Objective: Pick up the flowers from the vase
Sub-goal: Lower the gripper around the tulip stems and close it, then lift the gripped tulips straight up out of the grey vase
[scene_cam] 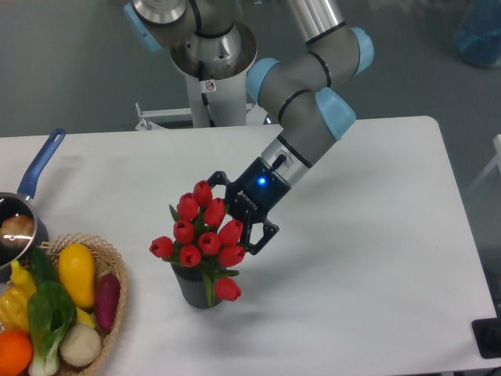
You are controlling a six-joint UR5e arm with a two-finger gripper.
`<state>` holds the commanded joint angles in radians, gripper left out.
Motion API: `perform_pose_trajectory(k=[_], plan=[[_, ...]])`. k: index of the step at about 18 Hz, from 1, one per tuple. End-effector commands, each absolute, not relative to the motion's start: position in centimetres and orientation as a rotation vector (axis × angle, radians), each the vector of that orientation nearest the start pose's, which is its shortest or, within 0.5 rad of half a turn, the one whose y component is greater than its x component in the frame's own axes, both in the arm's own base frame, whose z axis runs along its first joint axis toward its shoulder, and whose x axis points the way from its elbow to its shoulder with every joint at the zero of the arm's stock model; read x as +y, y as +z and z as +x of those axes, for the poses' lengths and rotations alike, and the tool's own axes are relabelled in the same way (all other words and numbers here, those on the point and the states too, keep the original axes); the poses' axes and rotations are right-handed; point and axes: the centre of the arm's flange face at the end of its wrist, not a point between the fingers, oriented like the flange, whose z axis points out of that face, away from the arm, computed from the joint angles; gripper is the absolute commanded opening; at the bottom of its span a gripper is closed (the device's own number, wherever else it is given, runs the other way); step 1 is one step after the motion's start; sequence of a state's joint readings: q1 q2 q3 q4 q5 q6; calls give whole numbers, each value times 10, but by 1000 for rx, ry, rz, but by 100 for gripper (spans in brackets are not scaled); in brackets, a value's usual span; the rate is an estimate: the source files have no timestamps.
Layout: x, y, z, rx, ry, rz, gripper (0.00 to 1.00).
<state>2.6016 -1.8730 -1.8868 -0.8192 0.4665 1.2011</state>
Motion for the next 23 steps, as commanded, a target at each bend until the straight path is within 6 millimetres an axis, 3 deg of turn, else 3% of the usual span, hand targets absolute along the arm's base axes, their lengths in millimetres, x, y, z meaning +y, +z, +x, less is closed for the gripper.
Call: perform_pose_trajectory(k=[5,9,15,20,23], plan=[[473,310,-358,263,-432,-2039,20],[469,307,-356,255,-436,-2041,7],[463,319,-357,256,-412,-2036,0],[450,342,-354,244,-398,-1972,0],[450,345,-354,240,-404,-1957,0]])
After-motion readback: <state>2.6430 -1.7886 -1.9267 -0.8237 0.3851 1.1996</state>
